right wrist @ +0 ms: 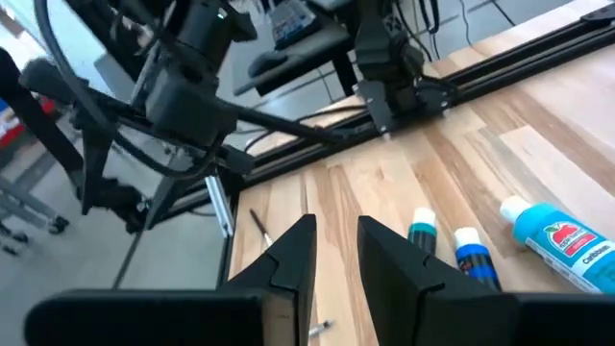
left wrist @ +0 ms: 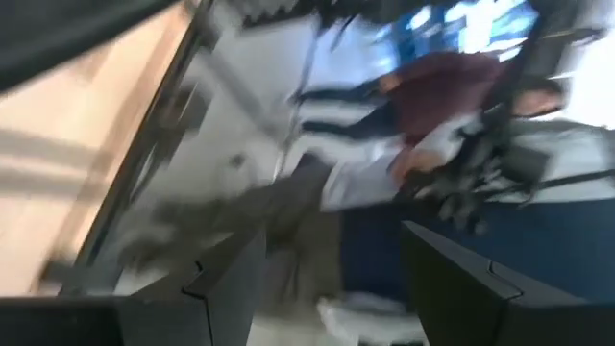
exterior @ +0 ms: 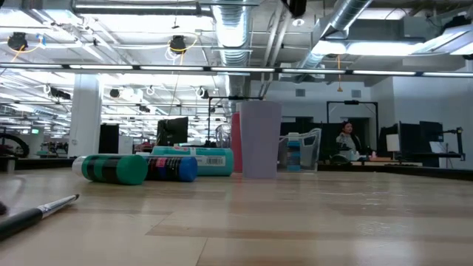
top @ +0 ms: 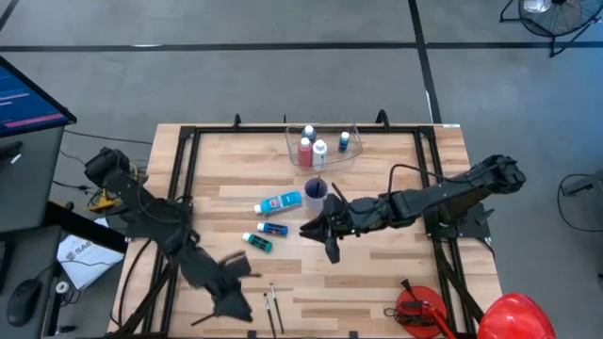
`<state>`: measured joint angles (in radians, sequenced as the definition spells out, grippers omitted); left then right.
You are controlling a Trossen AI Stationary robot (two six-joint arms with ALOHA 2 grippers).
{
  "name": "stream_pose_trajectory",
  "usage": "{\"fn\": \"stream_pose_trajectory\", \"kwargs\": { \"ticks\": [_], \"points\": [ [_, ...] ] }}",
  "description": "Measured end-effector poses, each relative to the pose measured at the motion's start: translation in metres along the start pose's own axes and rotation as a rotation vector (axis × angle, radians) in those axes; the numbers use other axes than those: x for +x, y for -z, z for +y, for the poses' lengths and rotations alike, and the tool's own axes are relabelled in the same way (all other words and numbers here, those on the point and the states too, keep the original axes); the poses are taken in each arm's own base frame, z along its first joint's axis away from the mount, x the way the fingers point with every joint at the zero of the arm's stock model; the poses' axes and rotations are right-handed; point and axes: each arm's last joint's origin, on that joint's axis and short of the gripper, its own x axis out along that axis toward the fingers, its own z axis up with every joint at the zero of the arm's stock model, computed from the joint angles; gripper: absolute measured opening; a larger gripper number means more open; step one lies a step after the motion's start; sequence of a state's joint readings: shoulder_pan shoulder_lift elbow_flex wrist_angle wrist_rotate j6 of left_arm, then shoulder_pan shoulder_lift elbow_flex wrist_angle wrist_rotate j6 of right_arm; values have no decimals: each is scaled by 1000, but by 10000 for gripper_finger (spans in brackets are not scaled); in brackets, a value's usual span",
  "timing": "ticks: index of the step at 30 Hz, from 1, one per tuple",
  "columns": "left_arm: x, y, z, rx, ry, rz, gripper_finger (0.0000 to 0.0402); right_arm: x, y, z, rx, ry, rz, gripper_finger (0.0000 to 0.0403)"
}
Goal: Pick & Place Paint Supplies
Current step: Put the black paint brush into the violet cup
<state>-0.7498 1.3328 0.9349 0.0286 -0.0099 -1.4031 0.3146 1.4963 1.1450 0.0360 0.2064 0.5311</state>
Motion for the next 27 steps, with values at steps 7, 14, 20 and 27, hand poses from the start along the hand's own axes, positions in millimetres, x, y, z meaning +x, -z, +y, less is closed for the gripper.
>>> {"fn": "stream_pose_trajectory", "kwargs": {
  "ticks": [7, 14, 20, 27],
  "points": [
    [18, 37, 12, -139, -224, 198, 229, 0, 3, 1, -16, 3, 19, 72],
    [22, 63, 46, -160, -545, 246, 227, 0, 3, -1, -20, 12, 25, 72],
    [30, 76, 79, -81, -797, 279, 206, 0, 3, -1, -18, 14, 29, 72],
    [43, 76, 103, -54, -933, 259, 195, 0, 5, -2, -20, 27, 51, 72]
  ]
}}
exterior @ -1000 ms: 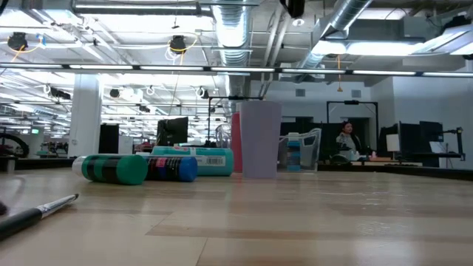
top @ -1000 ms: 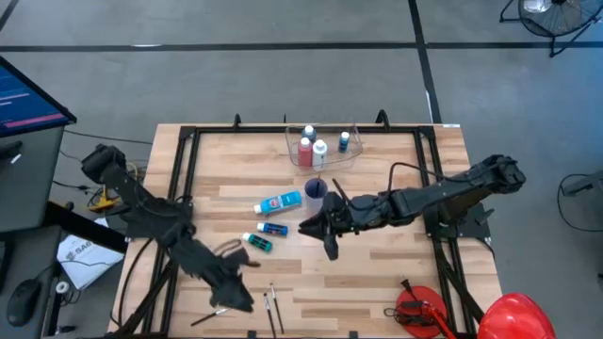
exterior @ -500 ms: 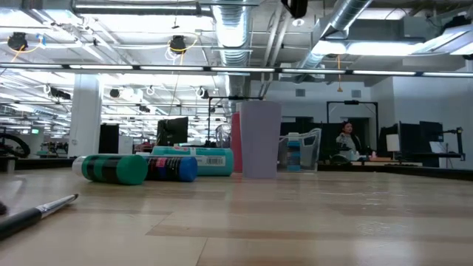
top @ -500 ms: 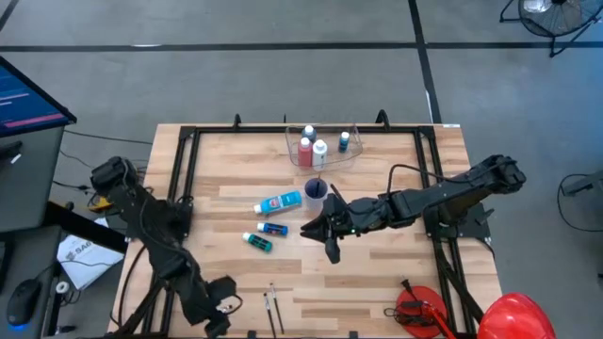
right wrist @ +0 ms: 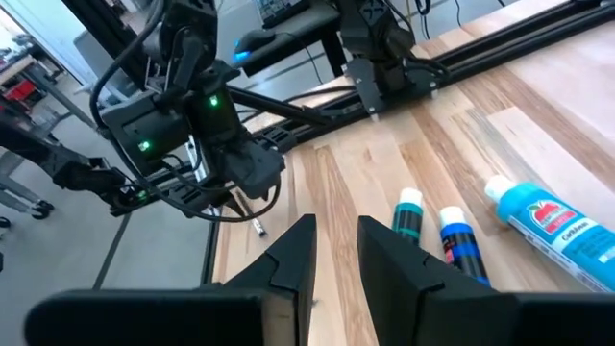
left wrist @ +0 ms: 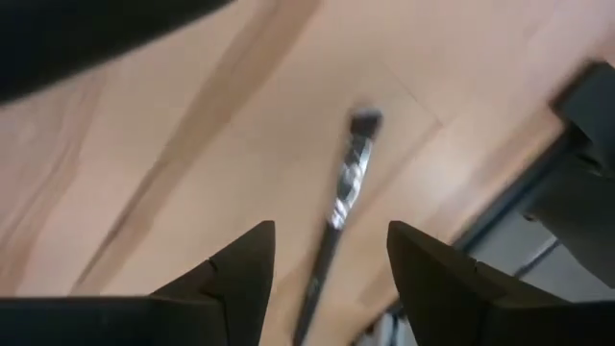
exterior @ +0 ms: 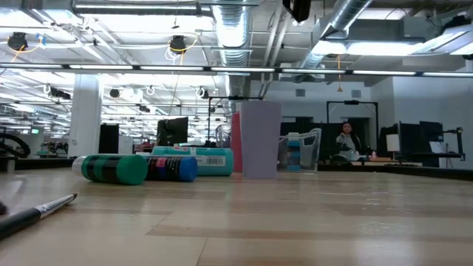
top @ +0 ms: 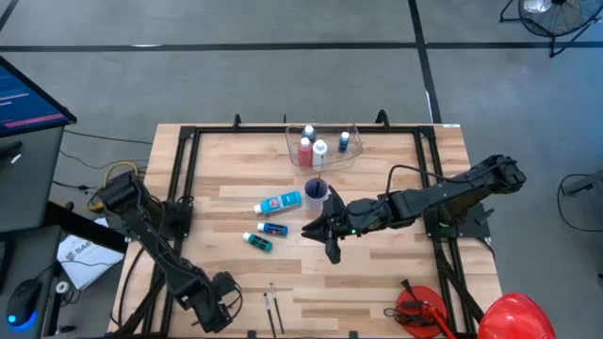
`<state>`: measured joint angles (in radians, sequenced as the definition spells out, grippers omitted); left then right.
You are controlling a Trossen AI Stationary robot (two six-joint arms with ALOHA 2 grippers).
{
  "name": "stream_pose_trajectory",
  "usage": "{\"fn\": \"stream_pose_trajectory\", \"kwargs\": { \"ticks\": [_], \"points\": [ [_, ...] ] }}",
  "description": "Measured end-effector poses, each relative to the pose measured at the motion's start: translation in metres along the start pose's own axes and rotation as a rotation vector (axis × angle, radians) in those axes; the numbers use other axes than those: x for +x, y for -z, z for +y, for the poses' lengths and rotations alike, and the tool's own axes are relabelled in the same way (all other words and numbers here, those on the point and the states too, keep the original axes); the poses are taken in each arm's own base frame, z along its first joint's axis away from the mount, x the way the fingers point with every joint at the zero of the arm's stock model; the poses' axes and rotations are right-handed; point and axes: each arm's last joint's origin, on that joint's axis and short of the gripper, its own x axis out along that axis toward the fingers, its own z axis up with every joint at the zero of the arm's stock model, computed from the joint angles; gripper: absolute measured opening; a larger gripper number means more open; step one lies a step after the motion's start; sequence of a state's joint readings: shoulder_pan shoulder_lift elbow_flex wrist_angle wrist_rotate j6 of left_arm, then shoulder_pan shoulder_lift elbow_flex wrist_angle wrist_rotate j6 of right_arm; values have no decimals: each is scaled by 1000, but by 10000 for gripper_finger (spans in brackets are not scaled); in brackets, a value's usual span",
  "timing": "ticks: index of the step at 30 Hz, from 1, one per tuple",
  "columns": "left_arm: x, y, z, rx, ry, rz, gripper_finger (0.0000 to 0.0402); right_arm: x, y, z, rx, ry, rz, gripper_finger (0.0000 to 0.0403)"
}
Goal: Pick & Place Paint Supplies
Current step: Put the black paint brush into the violet cup
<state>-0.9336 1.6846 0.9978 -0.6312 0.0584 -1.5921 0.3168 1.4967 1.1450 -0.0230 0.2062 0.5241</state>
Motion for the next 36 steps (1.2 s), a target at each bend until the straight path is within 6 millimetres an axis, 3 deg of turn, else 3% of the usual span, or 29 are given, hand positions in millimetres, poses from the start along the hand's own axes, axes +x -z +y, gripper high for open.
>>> {"fn": "stream_pose_trajectory", "kwargs": {
  "ticks": [16, 21, 28, 36],
  "points": [
    [11, -17, -5, 0, 16, -100, 195, 1, -1, -8, 38, 35, 16, 72],
    [25, -17, -7, 2, 9, -68, 195, 1, -1, -9, 41, 32, 18, 72],
    [40, -15, -16, 3, -122, -34, 195, 1, -1, -7, 66, -8, 44, 72],
    [46, -17, -9, -18, -218, 8, 175, 2, -1, -8, 108, -8, 42, 72]
  ]
}}
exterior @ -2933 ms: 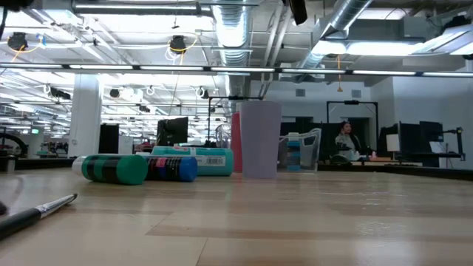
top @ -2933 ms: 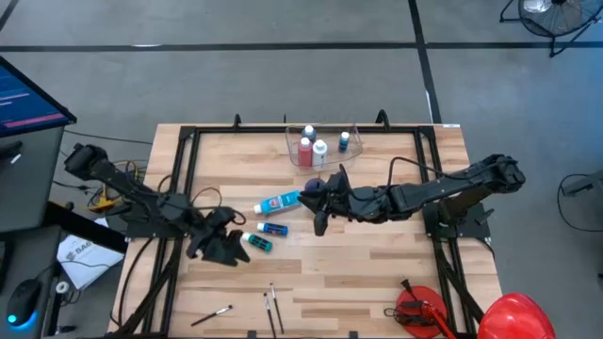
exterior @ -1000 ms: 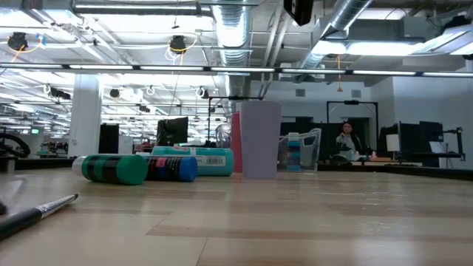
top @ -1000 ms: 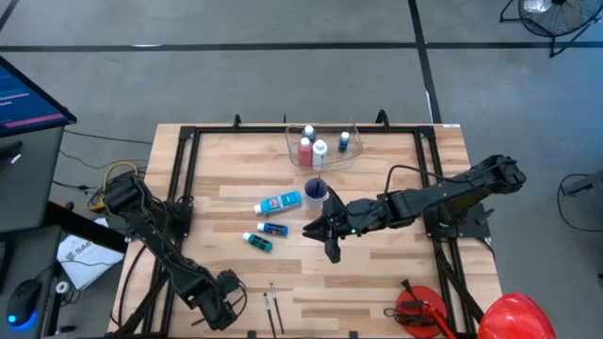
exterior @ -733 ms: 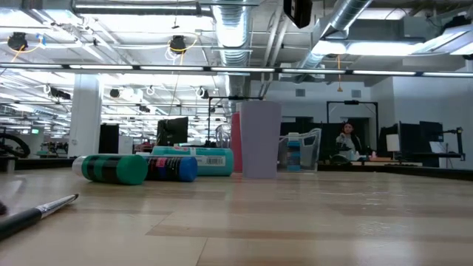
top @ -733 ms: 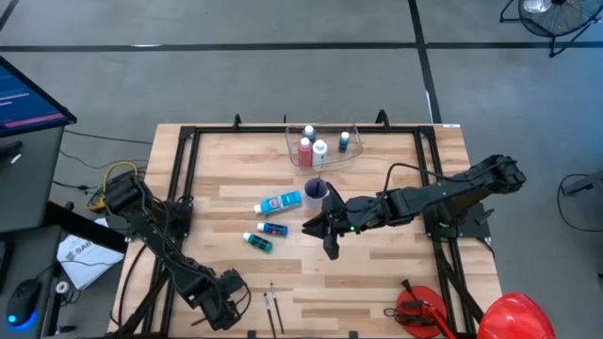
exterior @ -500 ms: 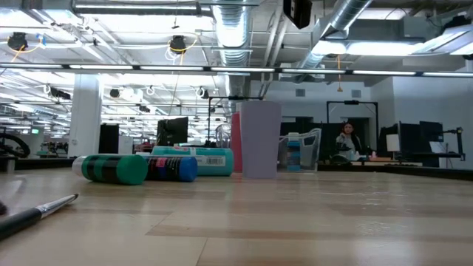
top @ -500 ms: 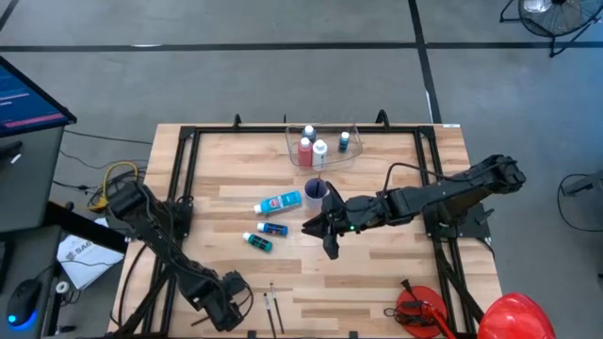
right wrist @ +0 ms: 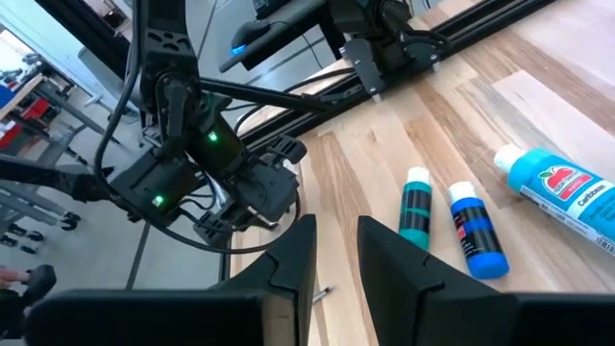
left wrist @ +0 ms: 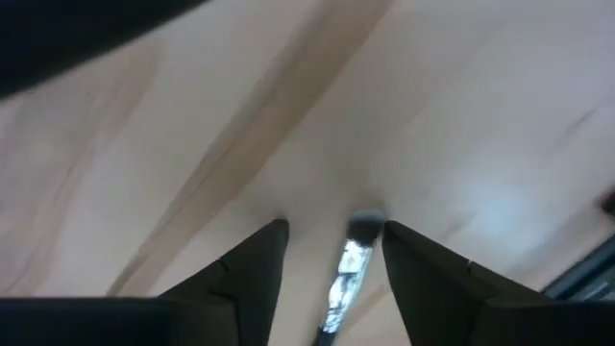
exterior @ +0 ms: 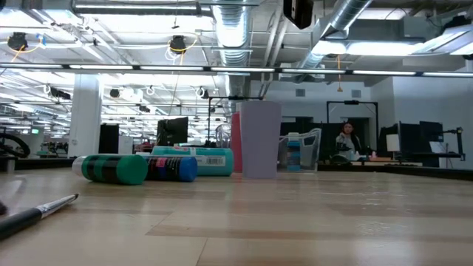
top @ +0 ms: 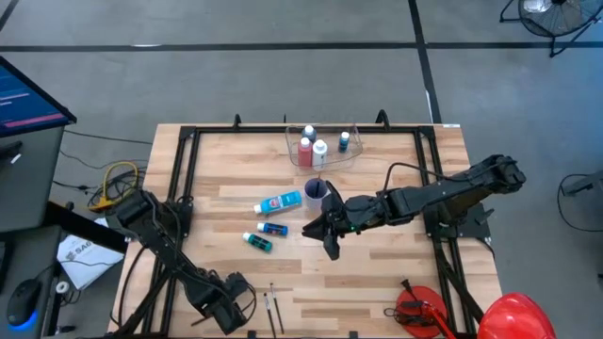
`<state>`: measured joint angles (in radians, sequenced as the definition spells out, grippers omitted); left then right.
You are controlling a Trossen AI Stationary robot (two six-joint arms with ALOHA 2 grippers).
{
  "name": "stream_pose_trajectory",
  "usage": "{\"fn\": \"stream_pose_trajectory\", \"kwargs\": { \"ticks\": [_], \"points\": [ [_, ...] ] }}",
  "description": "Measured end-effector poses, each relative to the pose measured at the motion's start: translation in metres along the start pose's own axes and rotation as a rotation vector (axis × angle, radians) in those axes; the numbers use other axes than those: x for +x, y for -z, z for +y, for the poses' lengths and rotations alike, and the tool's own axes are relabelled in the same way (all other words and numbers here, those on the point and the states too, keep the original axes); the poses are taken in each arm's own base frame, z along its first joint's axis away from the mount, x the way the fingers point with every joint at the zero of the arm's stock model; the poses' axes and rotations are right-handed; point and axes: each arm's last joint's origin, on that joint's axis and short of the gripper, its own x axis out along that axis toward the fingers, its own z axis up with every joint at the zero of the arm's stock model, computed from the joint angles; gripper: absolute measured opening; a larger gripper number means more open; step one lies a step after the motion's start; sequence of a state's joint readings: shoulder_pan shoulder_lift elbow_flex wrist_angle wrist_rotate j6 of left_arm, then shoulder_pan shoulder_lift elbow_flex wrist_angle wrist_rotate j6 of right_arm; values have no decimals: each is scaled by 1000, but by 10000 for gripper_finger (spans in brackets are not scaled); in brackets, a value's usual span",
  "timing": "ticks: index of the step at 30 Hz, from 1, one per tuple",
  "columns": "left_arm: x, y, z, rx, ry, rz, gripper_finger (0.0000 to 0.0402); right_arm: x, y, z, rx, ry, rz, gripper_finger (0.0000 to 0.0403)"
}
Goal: Pick & Place Paint Supplies
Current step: Put the black paint brush into the violet cup
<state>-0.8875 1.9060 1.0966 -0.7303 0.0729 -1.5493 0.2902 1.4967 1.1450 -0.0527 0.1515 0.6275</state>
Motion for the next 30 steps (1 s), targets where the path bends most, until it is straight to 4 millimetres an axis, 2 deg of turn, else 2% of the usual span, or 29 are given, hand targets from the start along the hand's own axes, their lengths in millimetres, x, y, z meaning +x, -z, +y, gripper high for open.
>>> {"fn": "stream_pose_trajectory", "kwargs": {
  "ticks": [11, 16, 20, 24, 28, 30],
  "points": [
    [3, -2, 6, -19, -78, 49, 85, 0, -1, -1, 23, 3, -3, 72],
    [2, -10, 8, -51, -88, 77, 21, 0, -1, -1, 38, 3, -3, 72],
    [-1, -15, 9, -66, -75, 60, 10, 0, -1, -1, 38, 3, -3, 72],
    [-12, -20, 16, -74, -74, -39, 3, 0, -1, -1, 38, 3, -3, 72],
    [-32, -24, 19, -123, 0, -197, 0, 0, -1, -1, 38, 3, -3, 72],
    [-50, -24, 21, -156, 69, -268, 1, 0, -1, -1, 38, 3, -3, 72]
  ]
}}
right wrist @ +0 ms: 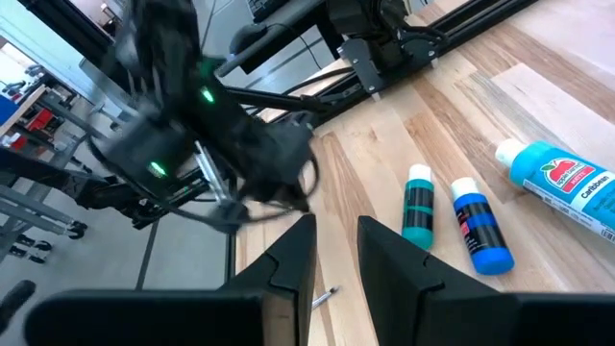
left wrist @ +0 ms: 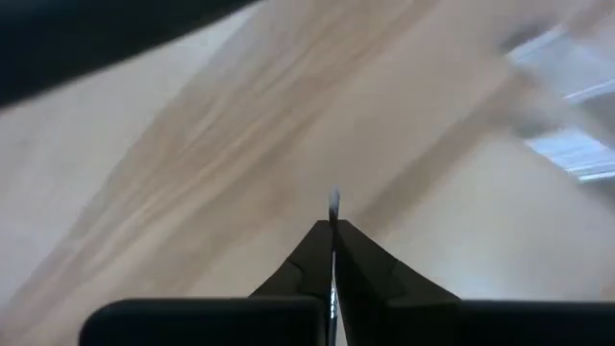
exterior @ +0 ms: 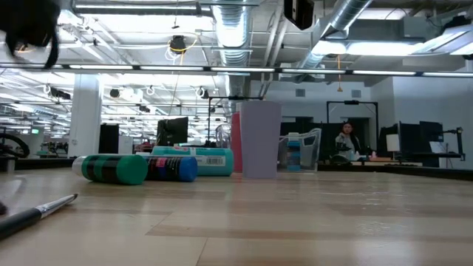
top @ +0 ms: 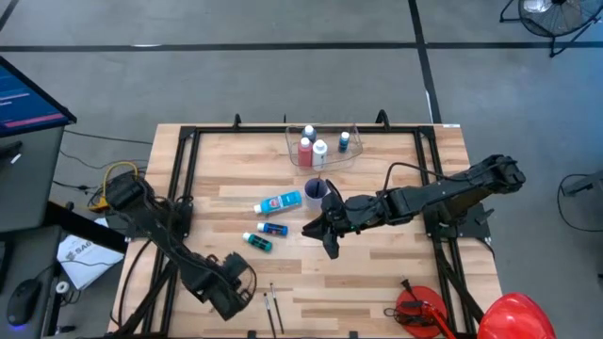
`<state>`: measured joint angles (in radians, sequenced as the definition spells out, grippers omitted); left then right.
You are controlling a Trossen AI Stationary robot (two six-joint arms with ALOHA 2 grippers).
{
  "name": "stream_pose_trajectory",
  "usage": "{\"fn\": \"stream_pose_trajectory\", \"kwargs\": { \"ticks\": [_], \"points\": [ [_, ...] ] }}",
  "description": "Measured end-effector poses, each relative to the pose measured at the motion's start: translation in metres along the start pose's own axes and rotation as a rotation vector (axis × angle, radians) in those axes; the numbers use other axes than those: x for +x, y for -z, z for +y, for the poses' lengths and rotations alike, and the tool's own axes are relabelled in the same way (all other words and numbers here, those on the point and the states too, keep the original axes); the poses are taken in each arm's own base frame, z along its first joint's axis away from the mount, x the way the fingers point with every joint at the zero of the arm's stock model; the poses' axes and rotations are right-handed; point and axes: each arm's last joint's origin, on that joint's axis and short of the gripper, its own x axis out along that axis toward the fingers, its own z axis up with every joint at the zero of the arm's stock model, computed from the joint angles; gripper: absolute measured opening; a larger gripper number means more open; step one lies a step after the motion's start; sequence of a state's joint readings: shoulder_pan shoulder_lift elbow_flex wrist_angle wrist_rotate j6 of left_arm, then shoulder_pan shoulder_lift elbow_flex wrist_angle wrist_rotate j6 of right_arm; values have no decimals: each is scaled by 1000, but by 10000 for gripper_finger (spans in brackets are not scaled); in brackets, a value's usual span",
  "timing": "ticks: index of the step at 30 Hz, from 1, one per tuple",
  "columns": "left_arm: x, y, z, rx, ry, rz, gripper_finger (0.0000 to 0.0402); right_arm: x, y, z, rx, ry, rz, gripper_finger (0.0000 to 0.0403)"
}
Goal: Pick & Place Paint Supplies
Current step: Put the black paint brush into the violet cup
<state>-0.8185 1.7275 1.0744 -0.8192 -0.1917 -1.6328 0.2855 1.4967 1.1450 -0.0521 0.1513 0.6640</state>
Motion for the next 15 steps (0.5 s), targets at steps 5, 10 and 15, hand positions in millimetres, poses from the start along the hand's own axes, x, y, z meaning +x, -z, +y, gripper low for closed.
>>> {"fn": "stream_pose_trajectory", "kwargs": {
  "ticks": [5, 10, 15],
  "points": [
    [-30, -11, 5, -99, 124, -155, 1, 0, 0, 0, 0, 0, 0, 72],
    [-54, -25, 10, -178, 225, -297, 0, 0, 0, 0, 3, -2, -3, 72],
    [-68, -38, 15, -240, 282, -403, 0, 0, 0, 1, 3, -39, 27, 72]
  ]
}}
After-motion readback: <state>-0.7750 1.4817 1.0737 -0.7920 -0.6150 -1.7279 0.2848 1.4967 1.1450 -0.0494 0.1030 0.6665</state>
